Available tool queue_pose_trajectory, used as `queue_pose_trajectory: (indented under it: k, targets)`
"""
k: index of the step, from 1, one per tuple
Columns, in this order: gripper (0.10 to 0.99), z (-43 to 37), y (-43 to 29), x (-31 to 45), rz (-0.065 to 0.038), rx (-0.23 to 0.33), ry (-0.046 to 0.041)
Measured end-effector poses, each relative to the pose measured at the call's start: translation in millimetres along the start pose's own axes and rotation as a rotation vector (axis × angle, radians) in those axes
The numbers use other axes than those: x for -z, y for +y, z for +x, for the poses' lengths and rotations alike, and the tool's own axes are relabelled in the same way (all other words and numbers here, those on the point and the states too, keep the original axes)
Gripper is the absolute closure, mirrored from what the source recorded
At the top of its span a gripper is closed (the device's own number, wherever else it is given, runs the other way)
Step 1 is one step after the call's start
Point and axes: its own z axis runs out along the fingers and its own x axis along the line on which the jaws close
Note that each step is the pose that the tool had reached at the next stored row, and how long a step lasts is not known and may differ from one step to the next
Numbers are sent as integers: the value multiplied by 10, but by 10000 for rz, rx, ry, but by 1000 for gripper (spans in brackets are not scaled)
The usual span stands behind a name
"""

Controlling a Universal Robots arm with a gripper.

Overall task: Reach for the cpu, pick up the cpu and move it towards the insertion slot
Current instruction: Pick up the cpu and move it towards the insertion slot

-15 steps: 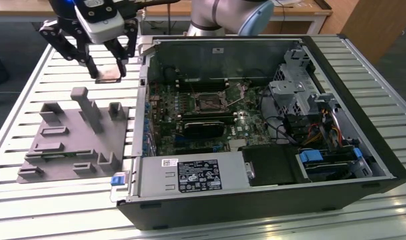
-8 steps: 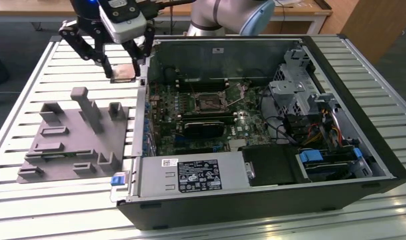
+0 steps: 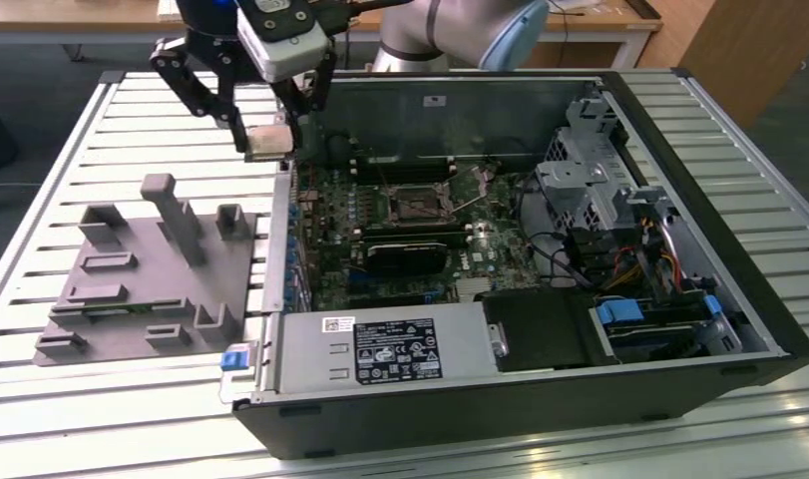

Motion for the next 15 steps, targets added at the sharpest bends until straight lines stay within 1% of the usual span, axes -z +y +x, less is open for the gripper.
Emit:
queue_pose_trajectory:
  k: [4, 9, 13, 15]
  targets:
    - [545, -98, 28, -5, -1, 1, -1]
    - [545, -250, 55, -11, 0, -1, -1]
    - [545, -370, 69, -15, 0, 1, 0]
    - [545, -413, 74, -17, 1, -1, 0]
